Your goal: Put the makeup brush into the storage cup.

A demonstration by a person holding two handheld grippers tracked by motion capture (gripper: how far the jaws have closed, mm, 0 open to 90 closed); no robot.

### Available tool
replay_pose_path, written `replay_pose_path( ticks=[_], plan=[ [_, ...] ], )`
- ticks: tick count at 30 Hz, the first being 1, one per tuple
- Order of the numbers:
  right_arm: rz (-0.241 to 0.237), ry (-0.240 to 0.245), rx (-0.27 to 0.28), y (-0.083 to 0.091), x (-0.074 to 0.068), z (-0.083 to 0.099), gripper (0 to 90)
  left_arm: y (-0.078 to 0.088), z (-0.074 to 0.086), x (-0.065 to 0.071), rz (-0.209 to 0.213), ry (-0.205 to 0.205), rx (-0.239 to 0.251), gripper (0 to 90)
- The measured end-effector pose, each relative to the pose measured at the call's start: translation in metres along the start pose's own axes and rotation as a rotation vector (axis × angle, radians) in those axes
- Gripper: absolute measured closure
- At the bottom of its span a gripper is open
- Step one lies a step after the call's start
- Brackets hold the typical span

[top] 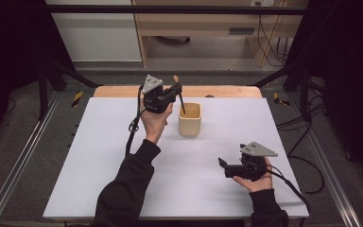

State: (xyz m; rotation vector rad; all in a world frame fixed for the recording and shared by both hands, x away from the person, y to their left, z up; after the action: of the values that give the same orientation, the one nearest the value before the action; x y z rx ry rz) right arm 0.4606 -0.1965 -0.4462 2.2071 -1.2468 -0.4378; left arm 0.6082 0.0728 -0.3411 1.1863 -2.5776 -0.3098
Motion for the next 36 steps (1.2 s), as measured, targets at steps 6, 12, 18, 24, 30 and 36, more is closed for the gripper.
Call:
replay_pose_path(
  ticks=[6,12,18,24,30,36],
  plan=[
    [-0.003,0.001,0.004,0.001,0.0,0.0,5.0,-0.008,0.006,0.0,-0.009,-0.015,-0.016,83.4],
    [0.0,0.007,-0.001,-0.001,0.0,0.0,5.0,-0.014,0.018,-0.003,-0.007,-0.008,-0.038,83.4],
    [-0.006,0.003,-0.004,-0.001,-0.001,0.0,5.1,-0.019,0.031,-0.004,-0.005,-0.002,-0.052,83.4],
    [-0.003,0.006,-0.006,-0.003,-0.001,0.001,5.2,-0.022,0.043,-0.004,-0.002,0.006,-0.068,83.4],
    [-0.002,0.005,-0.006,-0.003,-0.002,0.001,5.2,-0.025,0.055,-0.006,-0.005,0.01,-0.089,83.3],
    [-0.001,0.01,-0.009,-0.004,-0.002,0.001,5.3,-0.027,0.063,-0.007,-0.005,0.003,-0.111,83.3]
  ],
)
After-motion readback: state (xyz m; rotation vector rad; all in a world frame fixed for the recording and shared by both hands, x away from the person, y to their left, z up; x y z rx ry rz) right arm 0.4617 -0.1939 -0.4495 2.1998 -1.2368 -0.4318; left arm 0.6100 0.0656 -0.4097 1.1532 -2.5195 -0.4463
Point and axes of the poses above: each handheld gripper's, and its own axes: y roughly backward along the jaws, z roughly out of its underside, x roughly to its right, the point moved 3 cm from there along -y, roughly forward along the jaws, and after that the axes turned 9 degrees about -x, right-handed, at the moved point
